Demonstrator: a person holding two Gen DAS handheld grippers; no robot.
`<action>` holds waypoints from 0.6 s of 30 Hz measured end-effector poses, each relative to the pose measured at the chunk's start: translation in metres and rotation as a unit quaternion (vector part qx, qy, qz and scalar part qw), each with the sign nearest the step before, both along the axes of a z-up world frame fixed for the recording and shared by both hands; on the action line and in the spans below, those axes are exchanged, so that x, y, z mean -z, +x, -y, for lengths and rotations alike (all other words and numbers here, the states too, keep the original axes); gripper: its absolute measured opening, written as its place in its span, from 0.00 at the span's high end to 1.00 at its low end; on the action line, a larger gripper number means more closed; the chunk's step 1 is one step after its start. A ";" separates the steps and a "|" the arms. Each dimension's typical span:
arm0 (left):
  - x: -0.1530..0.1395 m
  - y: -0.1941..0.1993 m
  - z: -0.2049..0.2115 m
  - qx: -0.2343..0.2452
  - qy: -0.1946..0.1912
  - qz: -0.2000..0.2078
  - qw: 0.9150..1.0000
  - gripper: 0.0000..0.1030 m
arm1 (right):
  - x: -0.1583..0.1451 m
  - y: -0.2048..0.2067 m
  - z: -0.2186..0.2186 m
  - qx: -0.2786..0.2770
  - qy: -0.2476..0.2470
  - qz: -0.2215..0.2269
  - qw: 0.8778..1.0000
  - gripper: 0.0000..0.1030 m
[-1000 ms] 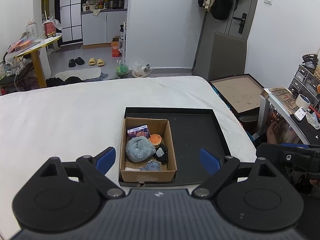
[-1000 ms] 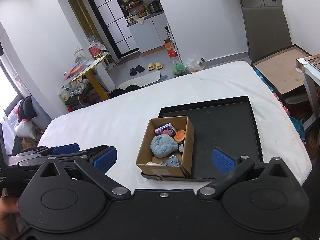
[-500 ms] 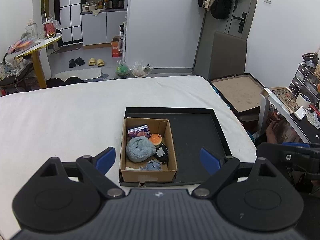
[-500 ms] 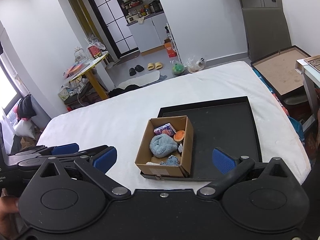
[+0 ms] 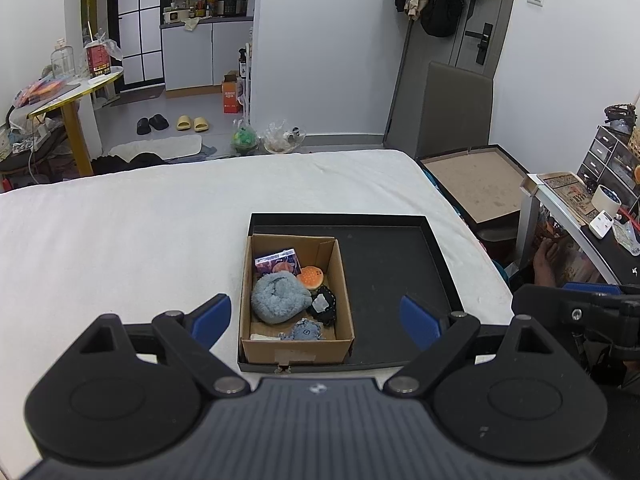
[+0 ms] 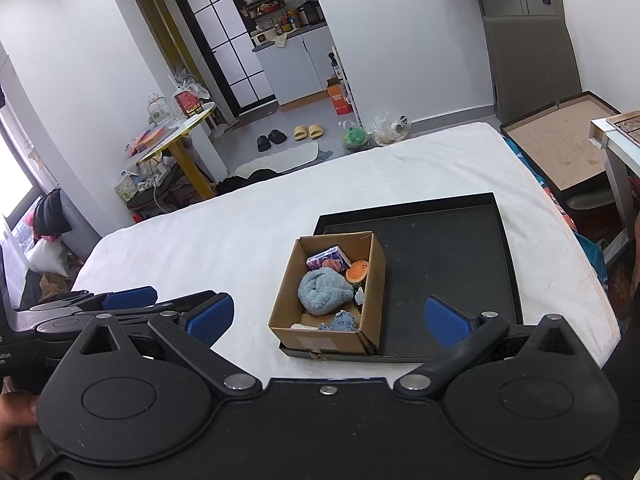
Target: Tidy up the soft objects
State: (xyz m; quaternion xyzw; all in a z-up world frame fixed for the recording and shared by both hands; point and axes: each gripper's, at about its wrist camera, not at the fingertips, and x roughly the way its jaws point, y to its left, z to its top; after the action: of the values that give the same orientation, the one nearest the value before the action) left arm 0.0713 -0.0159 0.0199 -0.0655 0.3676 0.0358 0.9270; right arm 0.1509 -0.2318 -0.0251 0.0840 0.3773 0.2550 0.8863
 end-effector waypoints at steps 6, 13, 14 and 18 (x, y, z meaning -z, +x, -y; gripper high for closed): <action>0.000 0.000 0.000 -0.001 0.001 -0.001 1.000 0.12 | 0.000 0.000 0.000 0.001 0.000 0.000 1.000 0.00; 0.002 -0.001 -0.001 -0.001 0.005 -0.002 1.000 0.12 | 0.003 0.001 0.000 0.001 -0.005 0.001 1.000 0.00; 0.002 -0.001 0.000 -0.001 0.005 -0.002 1.000 0.12 | 0.003 0.001 0.000 0.001 -0.005 0.001 1.000 0.00; 0.002 -0.001 0.000 -0.001 0.007 -0.002 1.000 0.12 | 0.003 0.000 0.000 0.001 -0.005 0.001 1.000 0.00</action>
State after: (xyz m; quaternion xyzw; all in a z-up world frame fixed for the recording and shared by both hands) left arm 0.0706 -0.0158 0.0180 -0.0595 0.3695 0.0396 0.9265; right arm 0.1513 -0.2316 -0.0277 0.0801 0.3776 0.2523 0.8874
